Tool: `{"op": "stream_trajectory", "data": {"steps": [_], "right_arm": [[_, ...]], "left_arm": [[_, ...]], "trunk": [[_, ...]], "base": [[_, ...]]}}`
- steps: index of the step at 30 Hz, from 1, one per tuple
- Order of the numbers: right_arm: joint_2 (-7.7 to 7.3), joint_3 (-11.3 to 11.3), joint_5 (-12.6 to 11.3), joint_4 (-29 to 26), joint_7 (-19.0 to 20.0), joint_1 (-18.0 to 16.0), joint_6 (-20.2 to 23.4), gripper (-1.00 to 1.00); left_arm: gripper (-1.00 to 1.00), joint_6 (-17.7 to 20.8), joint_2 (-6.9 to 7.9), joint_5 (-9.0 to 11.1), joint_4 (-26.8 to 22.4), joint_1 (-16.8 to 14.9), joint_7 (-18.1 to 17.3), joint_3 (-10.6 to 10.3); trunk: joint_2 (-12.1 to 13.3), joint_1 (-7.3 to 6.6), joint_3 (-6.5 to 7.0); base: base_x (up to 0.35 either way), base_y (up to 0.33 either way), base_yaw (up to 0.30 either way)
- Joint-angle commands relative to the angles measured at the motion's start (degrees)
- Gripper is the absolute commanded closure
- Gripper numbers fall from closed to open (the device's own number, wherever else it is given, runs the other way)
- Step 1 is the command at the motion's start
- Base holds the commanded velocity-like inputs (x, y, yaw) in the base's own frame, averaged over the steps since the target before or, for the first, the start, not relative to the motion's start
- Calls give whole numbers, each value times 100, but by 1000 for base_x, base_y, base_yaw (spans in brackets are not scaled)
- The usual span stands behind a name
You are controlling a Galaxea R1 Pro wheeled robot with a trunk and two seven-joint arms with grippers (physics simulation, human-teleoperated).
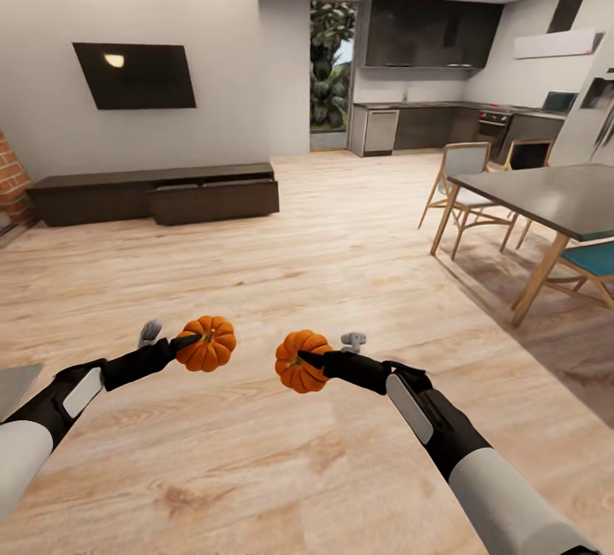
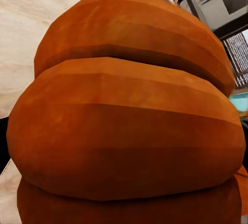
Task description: Place each of the two pumpkins and all three candles from the living room inside a cabinet in the living room (use any cabinet), then make sure every cabinet is closed, and position the cauldron so it is next to a table in the living room.
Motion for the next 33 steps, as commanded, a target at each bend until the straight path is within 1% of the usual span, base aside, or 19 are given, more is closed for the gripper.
{"op": "stream_trajectory", "data": {"steps": [1, 17, 33], "right_arm": [[1, -3, -32, -3, 1, -1, 7, 100], [1, 5, -30, -4, 1, -1, 7, 100], [1, 3, -31, -4, 1, -1, 7, 100]], "left_arm": [[100, 9, 0, 27, -4, -2, -7, 15], [100, 13, 0, 27, -4, -2, -7, 14], [100, 14, 0, 24, -4, -2, -7, 15]], "trunk": [[0, 0, 1], [0, 0, 1], [0, 0, 1]], "base": [[0, 0, 263], [0, 0, 232], [0, 0, 158]]}}
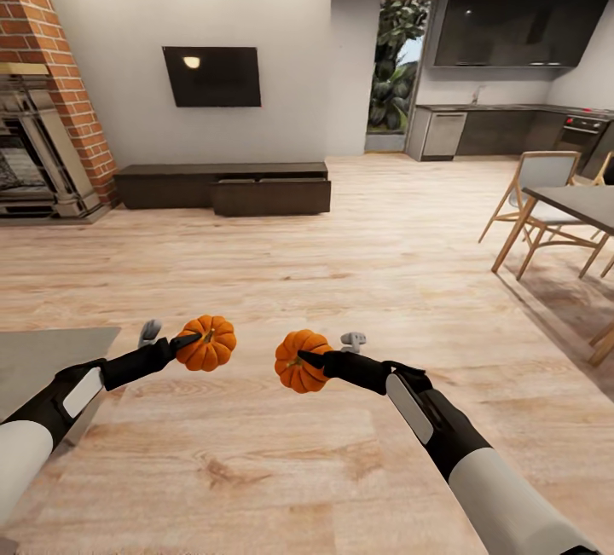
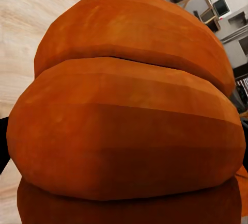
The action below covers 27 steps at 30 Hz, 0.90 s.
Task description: Place each of the two pumpkins and all three candles from the living room inside a cabinet in the living room (use any cabinet), then make sure every cabinet is closed, and position the cauldron so it is next to a table in the living room.
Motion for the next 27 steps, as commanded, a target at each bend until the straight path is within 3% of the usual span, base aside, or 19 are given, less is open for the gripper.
{"op": "stream_trajectory", "data": {"steps": [1, 20, 22, 23, 27], "right_arm": [[0, 1, -3, -2, 0, 0, 1, 100], [3, 1, -2, 0, -11, 0, -4, 100], [70, 26, 2, 34, -21, 0, -83, 100], [157, 146, 74, 115, -55, -1, -202, 100], [223, 271, 280, 179, -166, 0, -314, 100]], "left_arm": [[100, 0, 0, 3, 0, 0, -4, 2], [100, 1, 0, 10, 0, 0, -4, 1], [100, 1, -6, 10, 0, 0, -4, 1], [100, 1, -8, 11, 0, 0, -4, 1], [100, -4, -9, 12, -4, 0, -4, 9]], "trunk": [[0, 0, 0], [0, 0, -37], [0, 0, -55], [0, 0, -63], [0, 0, -99]], "base": [[0, 0, 120], [0, 0, 58], [0, 0, 70], [0, 0, 75], [0, 0, 76]]}}
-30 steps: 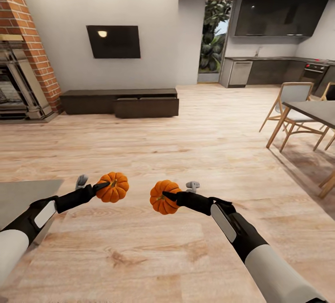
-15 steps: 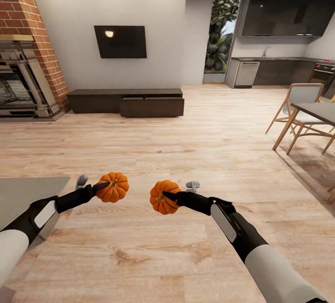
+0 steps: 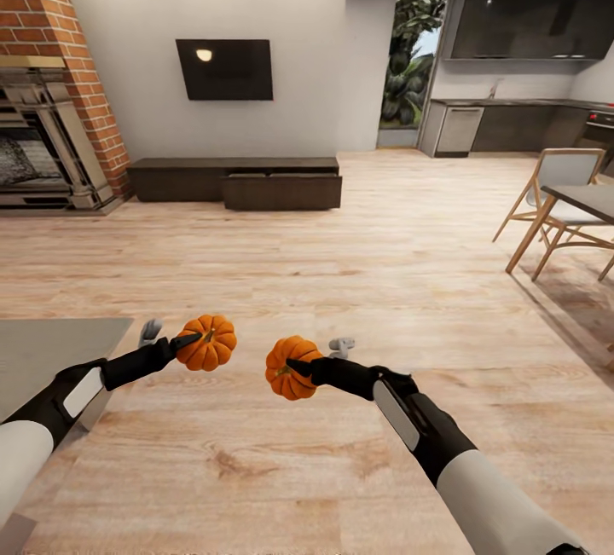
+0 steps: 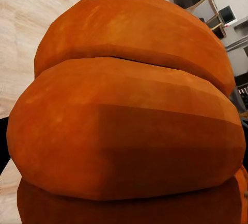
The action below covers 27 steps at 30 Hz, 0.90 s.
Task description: Place each of the two pumpkins and all three candles from the living room inside a cabinet in the living room (use any cabinet), then make sure every cabinet is closed, and position the cauldron so it is next to a table in the living room.
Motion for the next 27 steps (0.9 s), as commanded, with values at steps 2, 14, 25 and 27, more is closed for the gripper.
{"op": "stream_trajectory", "data": {"steps": [2, 14, 25, 27], "right_arm": [[11, 2, 14, -36, -67, -1, -29, 100], [40, 202, 81, -13, -257, -4, -58, 100], [31, 265, 78, -15, -314, -2, -340, 100], [37, 266, 59, -5, -315, -2, -341, 100]], "left_arm": [[100, -18, -7, 2, 2, 0, -4, 3], [100, -35, -37, 7, 179, 0, -4, 13], [100, -34, -73, 5, 204, 1, -3, 5], [100, -34, -63, 6, 205, 1, -4, 4]], "trunk": [[0, 0, -18], [0, 0, -52], [0, 0, -52], [0, 0, -52]], "base": [[0, 0, 77], [0, 0, 25], [0, 0, 0], [0, 0, 0]]}}
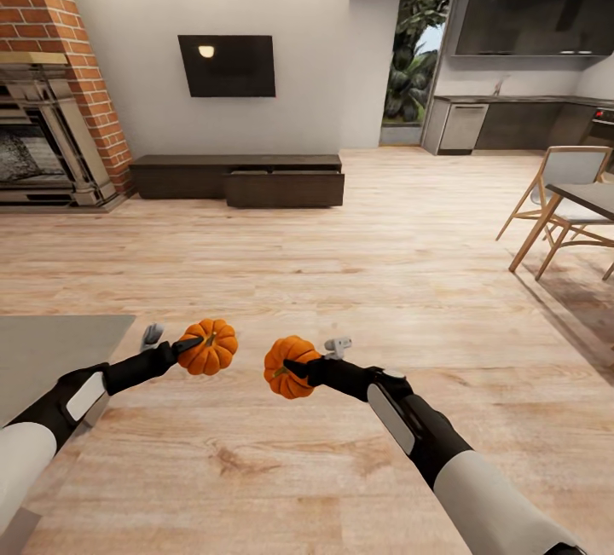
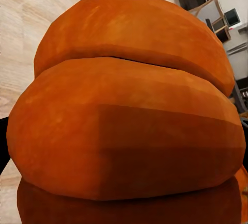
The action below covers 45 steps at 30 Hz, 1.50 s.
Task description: Place each of the two pumpkins and all three candles from the living room inside a cabinet in the living room (use any cabinet), then make sure every cabinet is closed, and position the cauldron so it is next to a table in the living room.
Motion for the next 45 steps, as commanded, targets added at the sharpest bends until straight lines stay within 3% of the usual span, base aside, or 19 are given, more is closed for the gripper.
{"op": "stream_trajectory", "data": {"steps": [1, 28, 34, 36, 42, 45], "right_arm": [[2, 1, -7, 2, 2, 0, 1, 100], [5, 26, -27, 10, 15, 0, 4, 100], [2, 25, 4, 358, -2, -2, -236, 100], [-11, 21, 5, 471, -3, -4, -397, 100], [-58, 39, 26, 660, 5, -5, -570, 100], [-57, 43, 41, 665, 3, -3, -579, 100]], "left_arm": [[100, 3, 4, 5, -1, -1, -4, 3], [100, 3, -32, -1, 0, 7, 4, -8], [100, -4, -94, -10, 78, 7, 46, -8], [100, -5, -143, -17, 143, 7, 132, -11], [100, -323, -368, -131, 628, 11, 1122, -20], [100, -468, -426, -524, 1139, 19, 1272, -24]], "trunk": [[0, 0, 0], [0, 0, 0], [0, 0, 0], [0, 0, 0], [0, 0, 0], [0, 0, 0]], "base": [[0, 0, 0], [289, 5, 0], [323, 0, 0], [323, 0, 0], [323, 1, 0], [322, 56, 0]]}}
